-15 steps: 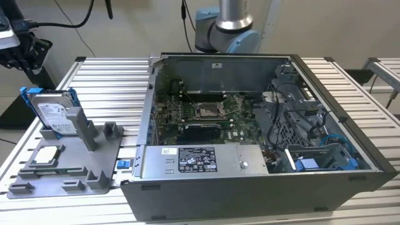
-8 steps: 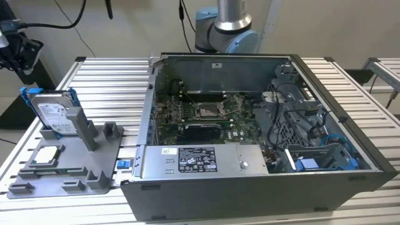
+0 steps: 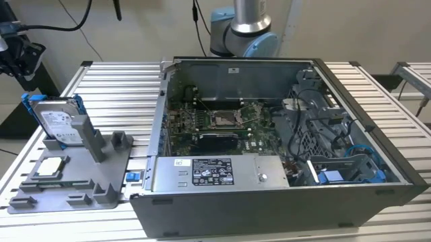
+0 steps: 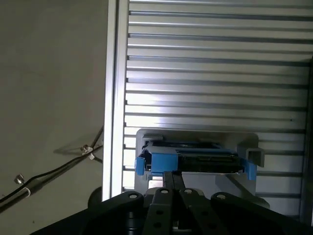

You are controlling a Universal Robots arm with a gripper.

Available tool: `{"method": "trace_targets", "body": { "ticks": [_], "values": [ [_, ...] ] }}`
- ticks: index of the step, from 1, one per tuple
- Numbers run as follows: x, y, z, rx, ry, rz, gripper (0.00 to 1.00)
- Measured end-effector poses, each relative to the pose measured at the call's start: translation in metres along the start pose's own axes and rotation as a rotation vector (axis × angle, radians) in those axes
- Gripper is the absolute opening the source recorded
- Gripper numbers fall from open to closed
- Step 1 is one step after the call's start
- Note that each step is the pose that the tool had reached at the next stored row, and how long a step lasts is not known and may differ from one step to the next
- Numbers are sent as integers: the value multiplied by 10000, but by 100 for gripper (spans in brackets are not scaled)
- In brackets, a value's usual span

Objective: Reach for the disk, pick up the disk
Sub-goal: 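Reach for the disk, then pick up the disk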

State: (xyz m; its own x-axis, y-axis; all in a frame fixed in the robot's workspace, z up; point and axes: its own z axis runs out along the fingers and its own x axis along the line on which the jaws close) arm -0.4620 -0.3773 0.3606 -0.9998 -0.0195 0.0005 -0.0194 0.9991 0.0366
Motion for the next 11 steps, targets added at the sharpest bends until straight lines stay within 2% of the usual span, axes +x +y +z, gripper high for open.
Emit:
{"method": "trace_targets", "body": {
  "ticks": [6,11],
  "values": [
    [1,0,-1,1,7,-158,0],
    [3,0,1,0,35,-991,0]
  ]
}}
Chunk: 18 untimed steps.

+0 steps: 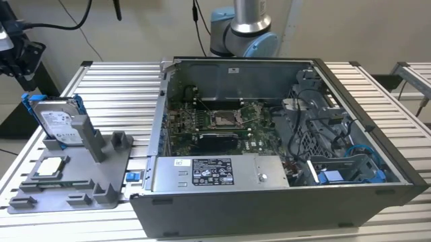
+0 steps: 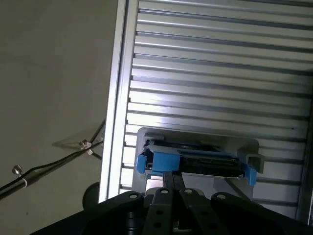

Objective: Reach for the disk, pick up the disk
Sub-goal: 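Pick up the disk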

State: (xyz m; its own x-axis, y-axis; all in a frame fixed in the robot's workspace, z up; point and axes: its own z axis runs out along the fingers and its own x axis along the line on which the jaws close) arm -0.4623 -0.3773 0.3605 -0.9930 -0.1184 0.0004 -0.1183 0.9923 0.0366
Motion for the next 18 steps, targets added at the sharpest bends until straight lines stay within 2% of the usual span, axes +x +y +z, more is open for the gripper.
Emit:
{"method": "trace_targets", "body": {
  "ticks": [15,18],
  "values": [
    [-1,0,0,2,100,-2729,0],
    [0,0,-1,1,115,-3133,0]
  ]
}}
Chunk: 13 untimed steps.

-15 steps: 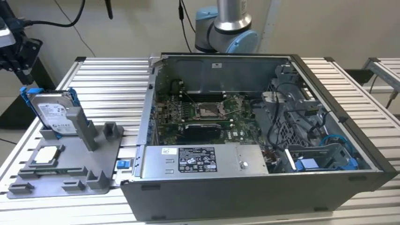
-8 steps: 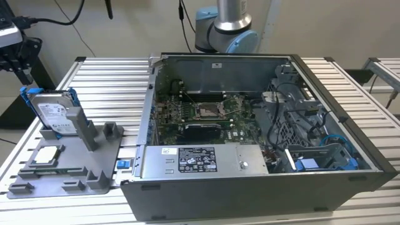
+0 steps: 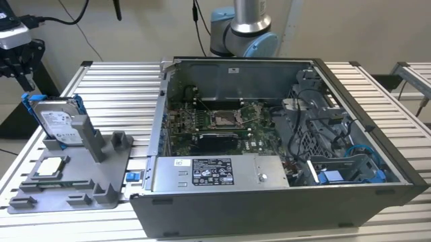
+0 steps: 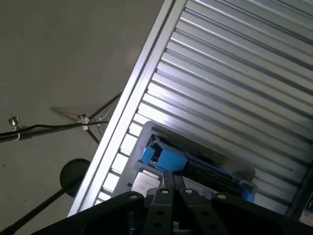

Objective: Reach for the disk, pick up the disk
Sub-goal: 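Pick up the disk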

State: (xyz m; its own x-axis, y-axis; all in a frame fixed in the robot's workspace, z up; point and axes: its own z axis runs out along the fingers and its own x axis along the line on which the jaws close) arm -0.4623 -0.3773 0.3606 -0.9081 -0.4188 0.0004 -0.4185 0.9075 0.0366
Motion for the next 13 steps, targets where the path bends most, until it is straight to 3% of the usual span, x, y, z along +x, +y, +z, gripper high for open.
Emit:
{"method": "trace_targets", "body": {
  "ticks": [8,13],
  "values": [
    [0,0,0,0,3,-57,0],
    [0,0,0,0,22,-619,0]
  ]
}}
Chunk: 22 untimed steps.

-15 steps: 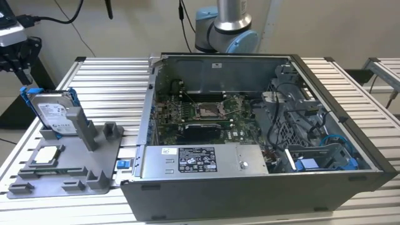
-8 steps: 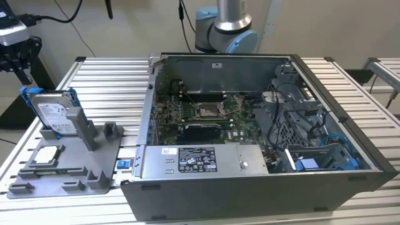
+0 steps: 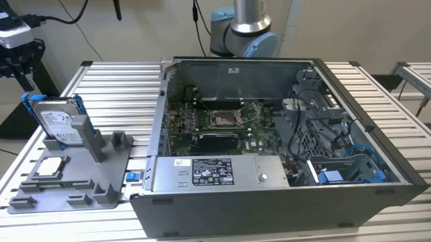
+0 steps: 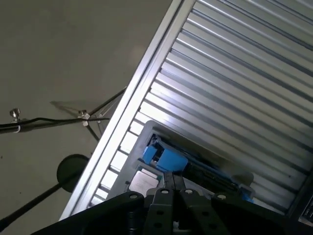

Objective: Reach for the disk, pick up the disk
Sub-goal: 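Pick up the disk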

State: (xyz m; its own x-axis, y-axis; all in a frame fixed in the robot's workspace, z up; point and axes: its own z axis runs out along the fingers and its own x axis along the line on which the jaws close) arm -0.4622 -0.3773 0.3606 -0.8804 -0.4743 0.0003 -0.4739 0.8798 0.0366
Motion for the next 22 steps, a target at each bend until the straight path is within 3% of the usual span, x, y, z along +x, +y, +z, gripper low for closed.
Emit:
{"method": "trace_targets", "body": {
  "ticks": [22],
  "values": [
    [0,0,0,2,143,-3937,0]
  ]
}}
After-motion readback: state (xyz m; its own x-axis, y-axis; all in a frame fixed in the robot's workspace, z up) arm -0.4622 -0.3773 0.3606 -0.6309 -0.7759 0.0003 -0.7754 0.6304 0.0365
